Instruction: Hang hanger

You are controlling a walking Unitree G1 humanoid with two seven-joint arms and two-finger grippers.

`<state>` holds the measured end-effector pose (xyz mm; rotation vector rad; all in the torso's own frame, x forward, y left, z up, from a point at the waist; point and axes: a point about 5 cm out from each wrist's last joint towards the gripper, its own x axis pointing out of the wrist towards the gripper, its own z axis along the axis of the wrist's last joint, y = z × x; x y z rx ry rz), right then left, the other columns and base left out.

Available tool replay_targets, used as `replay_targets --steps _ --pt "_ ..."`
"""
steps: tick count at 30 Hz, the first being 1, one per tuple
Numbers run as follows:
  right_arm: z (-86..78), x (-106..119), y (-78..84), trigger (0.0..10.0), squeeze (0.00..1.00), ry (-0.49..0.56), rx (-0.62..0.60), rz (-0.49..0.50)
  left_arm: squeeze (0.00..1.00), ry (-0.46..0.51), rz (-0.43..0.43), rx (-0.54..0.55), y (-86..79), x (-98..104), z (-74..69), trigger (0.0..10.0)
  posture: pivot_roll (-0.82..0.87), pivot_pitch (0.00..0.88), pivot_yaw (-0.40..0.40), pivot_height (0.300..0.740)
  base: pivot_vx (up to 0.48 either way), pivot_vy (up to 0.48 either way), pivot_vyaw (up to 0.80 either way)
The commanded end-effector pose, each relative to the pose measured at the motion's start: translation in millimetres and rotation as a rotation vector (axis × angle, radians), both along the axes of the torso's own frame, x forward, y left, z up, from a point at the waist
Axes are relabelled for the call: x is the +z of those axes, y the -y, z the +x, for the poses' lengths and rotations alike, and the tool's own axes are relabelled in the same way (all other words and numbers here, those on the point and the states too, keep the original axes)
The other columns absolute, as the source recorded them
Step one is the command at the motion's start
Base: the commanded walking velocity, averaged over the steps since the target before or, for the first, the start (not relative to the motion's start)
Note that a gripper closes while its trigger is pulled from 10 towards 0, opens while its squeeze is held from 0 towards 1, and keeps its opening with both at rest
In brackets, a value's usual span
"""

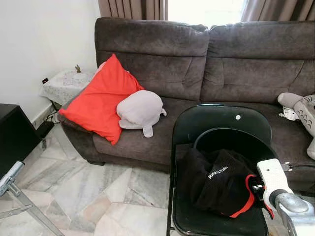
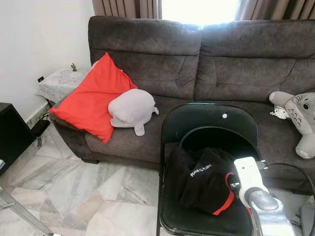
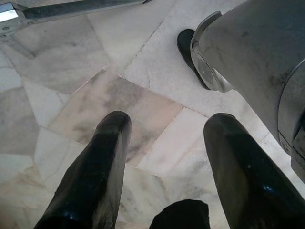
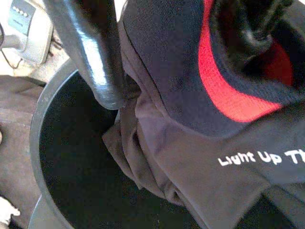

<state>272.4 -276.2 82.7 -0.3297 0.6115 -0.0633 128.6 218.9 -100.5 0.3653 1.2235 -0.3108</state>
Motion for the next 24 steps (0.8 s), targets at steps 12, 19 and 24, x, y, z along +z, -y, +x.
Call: replay_targets --steps 12,19,24 --pt "8.0 3.6 -8.6 0.0 0.0 0.038 0.007 -0.009 0.0 -0.012 0.026 -0.012 -5.7 0.2 -2.8 10.0 0.01 0.0 0.06 0.74 0.0 0.0 0.0" --pt "10.0 5.3 -14.0 0.0 0.0 0.058 0.01 -0.004 0.0 -0.011 0.026 -0.013 -5.7 0.3 -2.2 10.0 0.0 0.0 0.061 0.74 0.0 0.0 0.0" --pt "12.5 9.6 -17.8 0.0 0.0 0.098 -0.004 0.007 0.0 -0.012 0.025 -0.012 -5.6 0.3 -2.4 10.0 0.01 0.0 0.061 0.74 0.0 0.0 0.0"
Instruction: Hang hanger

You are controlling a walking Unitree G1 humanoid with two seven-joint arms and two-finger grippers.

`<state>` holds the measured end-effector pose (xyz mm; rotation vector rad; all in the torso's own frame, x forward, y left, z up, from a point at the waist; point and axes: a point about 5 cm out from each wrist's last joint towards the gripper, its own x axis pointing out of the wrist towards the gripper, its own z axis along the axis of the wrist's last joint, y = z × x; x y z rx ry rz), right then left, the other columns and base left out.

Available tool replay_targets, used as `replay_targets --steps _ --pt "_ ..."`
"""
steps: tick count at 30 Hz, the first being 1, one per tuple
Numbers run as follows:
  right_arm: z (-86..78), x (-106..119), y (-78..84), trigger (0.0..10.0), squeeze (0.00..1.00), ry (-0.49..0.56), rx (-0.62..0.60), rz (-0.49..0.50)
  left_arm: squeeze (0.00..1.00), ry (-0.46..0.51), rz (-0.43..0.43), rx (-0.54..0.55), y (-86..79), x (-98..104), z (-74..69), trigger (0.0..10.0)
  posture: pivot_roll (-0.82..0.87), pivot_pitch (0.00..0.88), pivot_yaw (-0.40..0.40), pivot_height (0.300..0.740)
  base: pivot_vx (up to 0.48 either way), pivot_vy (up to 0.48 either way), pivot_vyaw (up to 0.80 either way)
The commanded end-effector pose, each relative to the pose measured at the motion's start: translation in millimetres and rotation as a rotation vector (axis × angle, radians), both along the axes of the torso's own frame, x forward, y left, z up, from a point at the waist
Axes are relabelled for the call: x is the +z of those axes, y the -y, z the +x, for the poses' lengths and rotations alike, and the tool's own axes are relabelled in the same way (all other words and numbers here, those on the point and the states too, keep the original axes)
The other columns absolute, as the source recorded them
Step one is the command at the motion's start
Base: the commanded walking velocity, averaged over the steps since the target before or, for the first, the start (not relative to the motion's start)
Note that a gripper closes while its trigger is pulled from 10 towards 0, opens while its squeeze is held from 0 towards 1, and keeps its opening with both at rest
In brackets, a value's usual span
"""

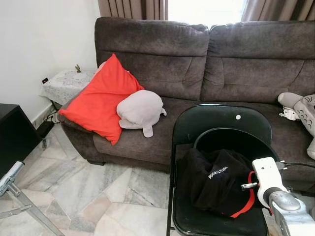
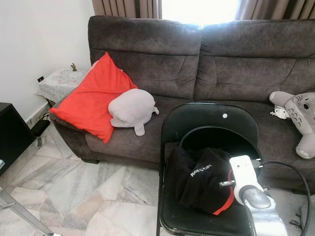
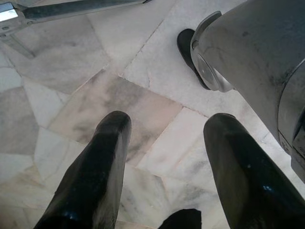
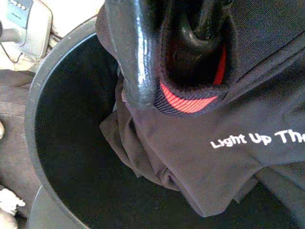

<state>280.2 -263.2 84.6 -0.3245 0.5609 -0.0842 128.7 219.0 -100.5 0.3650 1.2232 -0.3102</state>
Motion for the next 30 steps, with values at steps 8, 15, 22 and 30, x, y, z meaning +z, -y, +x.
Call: replay_targets --steps 8,15,22,30 --pt "6.6 13.4 -13.5 0.0 0.0 0.093 -0.008 0.016 0.0 -0.013 0.025 -0.011 -5.6 0.1 -2.8 10.0 0.01 0.0 0.059 0.74 0.0 0.0 0.0" --pt "13.1 39.4 -26.7 0.0 0.0 0.272 -0.078 0.003 0.0 -0.015 0.025 -0.012 -5.9 0.1 -3.3 10.0 0.01 0.0 0.061 0.74 0.0 0.0 0.0" --pt "19.3 68.9 -65.3 0.0 0.0 0.443 -0.072 0.079 0.0 -0.015 0.025 -0.014 -5.9 0.1 -3.2 10.0 0.0 0.0 0.058 0.74 0.0 0.0 0.0" --pt "17.5 60.4 -83.1 10.0 0.0 0.419 -0.07 0.128 0.0 -0.016 0.026 -0.01 -5.8 -0.1 -3.7 10.0 0.01 0.0 0.053 0.74 0.0 0.0 0.0"
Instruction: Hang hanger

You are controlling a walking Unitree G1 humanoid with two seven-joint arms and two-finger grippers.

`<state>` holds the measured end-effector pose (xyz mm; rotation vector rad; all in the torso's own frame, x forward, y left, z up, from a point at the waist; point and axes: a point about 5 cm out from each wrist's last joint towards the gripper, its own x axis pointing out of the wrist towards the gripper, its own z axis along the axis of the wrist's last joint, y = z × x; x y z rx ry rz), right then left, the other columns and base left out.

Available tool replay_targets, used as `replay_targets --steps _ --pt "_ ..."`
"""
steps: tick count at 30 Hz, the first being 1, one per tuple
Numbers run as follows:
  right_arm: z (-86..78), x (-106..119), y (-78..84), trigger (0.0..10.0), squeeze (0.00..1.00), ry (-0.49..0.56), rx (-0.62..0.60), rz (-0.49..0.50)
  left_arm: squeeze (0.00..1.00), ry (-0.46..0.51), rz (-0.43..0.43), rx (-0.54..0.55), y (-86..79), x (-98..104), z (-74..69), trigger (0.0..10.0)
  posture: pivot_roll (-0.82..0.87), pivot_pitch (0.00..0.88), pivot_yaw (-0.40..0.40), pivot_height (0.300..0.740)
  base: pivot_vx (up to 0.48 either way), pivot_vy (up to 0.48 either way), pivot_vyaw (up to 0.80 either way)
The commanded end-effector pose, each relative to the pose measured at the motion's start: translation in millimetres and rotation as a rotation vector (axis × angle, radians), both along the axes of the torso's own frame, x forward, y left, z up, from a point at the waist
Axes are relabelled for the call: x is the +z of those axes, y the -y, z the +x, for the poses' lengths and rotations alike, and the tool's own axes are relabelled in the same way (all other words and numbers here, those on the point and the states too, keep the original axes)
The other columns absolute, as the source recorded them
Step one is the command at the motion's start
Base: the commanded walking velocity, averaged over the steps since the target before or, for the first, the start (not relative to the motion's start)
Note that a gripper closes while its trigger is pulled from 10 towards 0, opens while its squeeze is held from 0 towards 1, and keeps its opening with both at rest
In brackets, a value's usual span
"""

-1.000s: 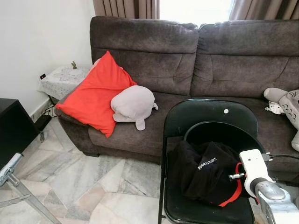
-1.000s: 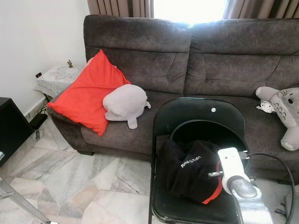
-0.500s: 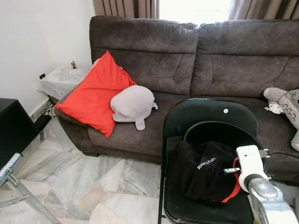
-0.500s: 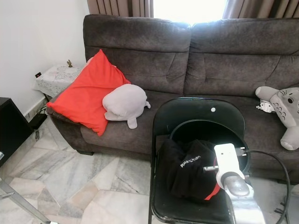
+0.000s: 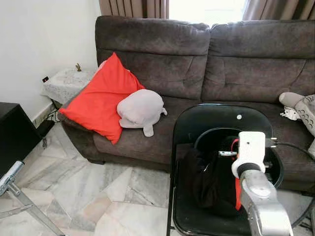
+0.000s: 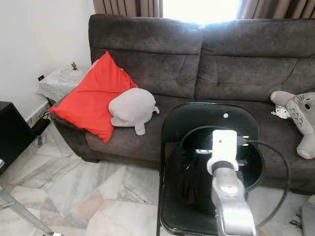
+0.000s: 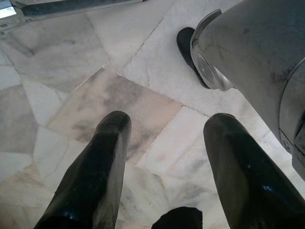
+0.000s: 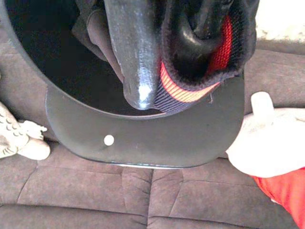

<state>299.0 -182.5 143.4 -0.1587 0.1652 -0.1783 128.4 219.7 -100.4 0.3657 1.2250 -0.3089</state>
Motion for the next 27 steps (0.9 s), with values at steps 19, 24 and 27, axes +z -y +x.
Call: replay_targets --steps 19,24,27 --pt "13.2 7.7 -16.9 10.0 0.0 0.067 0.058 -0.033 0.0 -0.003 0.047 0.023 -6.7 -0.7 -5.2 10.0 0.06 0.0 0.026 0.74 0.0 0.0 0.25" --pt "13.7 5.8 -13.3 10.0 0.0 0.065 0.054 -0.042 0.0 -0.005 0.048 0.021 -6.1 -1.0 -5.7 10.0 0.05 0.0 0.026 0.74 0.0 0.0 0.8" --pt "14.6 6.8 -10.7 10.0 0.0 0.074 0.048 -0.054 0.0 -0.005 0.049 0.018 -6.0 -1.1 -5.8 10.0 0.05 0.0 0.026 0.74 0.0 0.0 0.8"
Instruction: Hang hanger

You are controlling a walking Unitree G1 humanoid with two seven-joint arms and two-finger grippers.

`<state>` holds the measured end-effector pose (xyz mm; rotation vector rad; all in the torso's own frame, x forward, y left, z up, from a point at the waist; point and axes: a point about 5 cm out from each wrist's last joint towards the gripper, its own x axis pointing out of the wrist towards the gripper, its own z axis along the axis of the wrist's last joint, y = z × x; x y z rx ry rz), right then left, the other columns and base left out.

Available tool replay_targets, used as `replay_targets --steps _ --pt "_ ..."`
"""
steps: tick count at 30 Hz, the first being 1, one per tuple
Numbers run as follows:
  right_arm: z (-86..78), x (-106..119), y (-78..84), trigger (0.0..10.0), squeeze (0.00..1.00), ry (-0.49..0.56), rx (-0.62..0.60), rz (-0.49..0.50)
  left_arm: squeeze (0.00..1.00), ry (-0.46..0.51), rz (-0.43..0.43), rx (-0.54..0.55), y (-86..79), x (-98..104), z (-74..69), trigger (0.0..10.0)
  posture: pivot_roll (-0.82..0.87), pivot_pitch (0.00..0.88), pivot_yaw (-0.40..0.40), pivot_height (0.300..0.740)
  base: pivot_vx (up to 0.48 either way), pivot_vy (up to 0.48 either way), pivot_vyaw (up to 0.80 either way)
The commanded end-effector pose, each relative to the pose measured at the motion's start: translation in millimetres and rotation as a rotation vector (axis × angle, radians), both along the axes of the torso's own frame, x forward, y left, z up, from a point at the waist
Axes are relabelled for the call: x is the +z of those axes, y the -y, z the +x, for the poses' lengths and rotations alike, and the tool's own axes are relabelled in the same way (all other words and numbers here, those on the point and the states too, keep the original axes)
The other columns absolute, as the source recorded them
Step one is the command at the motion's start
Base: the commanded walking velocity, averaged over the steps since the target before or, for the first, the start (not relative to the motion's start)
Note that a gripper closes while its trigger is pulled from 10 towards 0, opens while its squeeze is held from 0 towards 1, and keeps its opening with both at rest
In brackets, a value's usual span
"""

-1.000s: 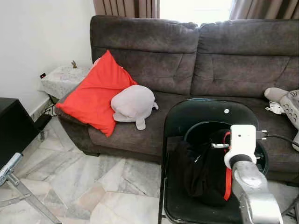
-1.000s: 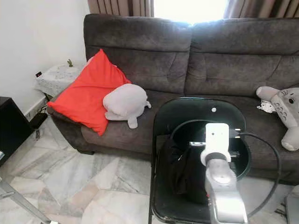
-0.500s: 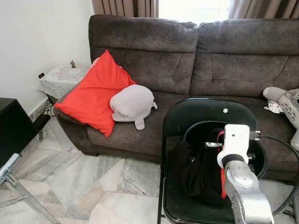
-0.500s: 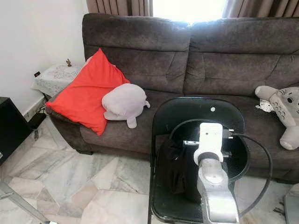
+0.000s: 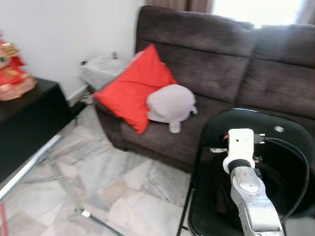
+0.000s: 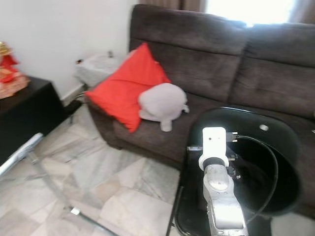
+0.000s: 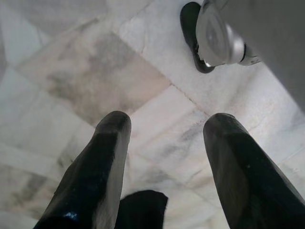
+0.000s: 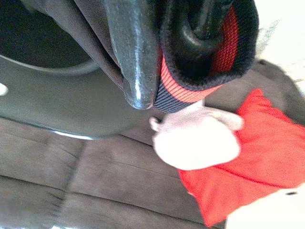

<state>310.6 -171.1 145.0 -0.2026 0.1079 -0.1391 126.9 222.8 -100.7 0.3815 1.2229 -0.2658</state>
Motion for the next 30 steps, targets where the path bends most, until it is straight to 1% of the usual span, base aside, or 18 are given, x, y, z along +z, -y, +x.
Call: replay_targets --steps 1,4,9,12,14,15,16,17,19,20,21,22,23,27,30 --pt "3.4 5.9 1.8 10.0 0.0 0.029 -0.001 -0.018 0.0 -0.018 0.015 -0.004 -2.8 -0.9 -4.4 10.0 0.05 0.0 0.025 0.74 0.0 0.0 0.8" --pt "4.6 8.5 3.8 10.0 0.0 0.044 -0.005 -0.032 0.0 -0.019 0.016 -0.005 -2.8 -1.0 -4.6 10.0 0.05 0.0 0.026 0.74 0.0 0.0 0.8" --pt "6.8 21.8 1.6 10.0 0.0 0.128 0.02 -0.072 0.0 -0.021 0.014 -0.009 -2.0 -1.2 -4.9 10.0 0.05 0.0 0.023 0.74 0.0 0.0 0.8" --pt "7.1 26.5 0.5 10.0 0.0 0.158 0.027 -0.077 0.0 -0.021 0.012 -0.009 -1.4 -1.3 -4.5 10.0 0.05 0.0 0.021 0.74 0.0 0.0 0.8" --pt "7.5 28.6 -0.7 10.0 0.0 0.17 0.035 -0.078 0.0 -0.02 0.01 0.003 -1.4 -1.2 -4.3 10.0 0.05 0.0 0.019 0.74 0.0 0.0 0.8" --pt "7.6 29.2 -1.7 10.0 0.0 0.175 0.042 -0.081 0.0 -0.018 -0.016 0.084 -1.3 -1.9 -6.2 10.0 0.05 0.0 0.017 0.74 0.0 0.0 0.8" --pt "7.6 29.2 -1.7 10.0 0.0 0.175 0.042 -0.081 0.0 -0.018 -0.016 0.084 -1.3 -1.9 -6.2 10.0 0.05 0.0 0.017 0.74 0.0 0.0 0.8" --pt "7.7 29.2 -2.6 10.0 0.0 0.177 0.048 -0.084 0.0 0.009 -0.123 0.436 1.1 -4.9 -13.6 10.0 0.05 0.0 0.012 0.74 0.0 0.0 0.8" --pt "8.0 28.8 -1.7 10.0 0.0 0.178 0.05 -0.086 0.0 0.036 -0.194 0.725 3.9 -7.3 -19.1 10.0 0.05 0.0 0.007 0.74 0.0 0.0 0.8" --pt "8.0 28.6 -1.2 10.0 0.0 0.178 0.05 -0.087 0.0 0.038 -0.198 0.743 4.2 -7.4 -19.3 10.0 0.05 0.0 0.007 0.74 0.0 0.0 0.8" --pt "8.0 28.4 -0.6 10.0 0.0 0.177 0.049 -0.089 0.0 0.039 -0.193 0.738 4.1 -7.4 -19.1 10.0 0.06 0.0 0.007 0.74 0.0 0.0 0.8" --pt "7.9 27.9 0.2 10.0 0.0 0.176 0.049 -0.093 0.0 0.036 -0.182 0.705 3.6 -7.1 -18.5 10.0 0.06 0.0 0.007 0.74 0.0 0.0 0.8" --pt "7.9 27.9 0.2 10.0 0.0 0.176 0.049 -0.093 0.0 0.036 -0.182 0.705 3.6 -7.1 -18.5 10.0 0.06 0.0 0.007 0.74 0.0 0.0 0.8" --pt "8.7 27.8 3.0 10.0 0.0 0.173 0.042 -0.096 0.0 0.026 -0.165 0.637 3.2 -6.6 -17.0 10.0 0.06 0.0 0.002 0.74 0.0 0.0 0.8" --pt "9.2 29.1 3.1 10.0 0.0 0.176 0.045 -0.099 0.0 0.024 -0.167 0.628 3.4 -6.4 -16.3 10.0 0.05 0.0 0.0 0.74 0.0 0.0 0.8"
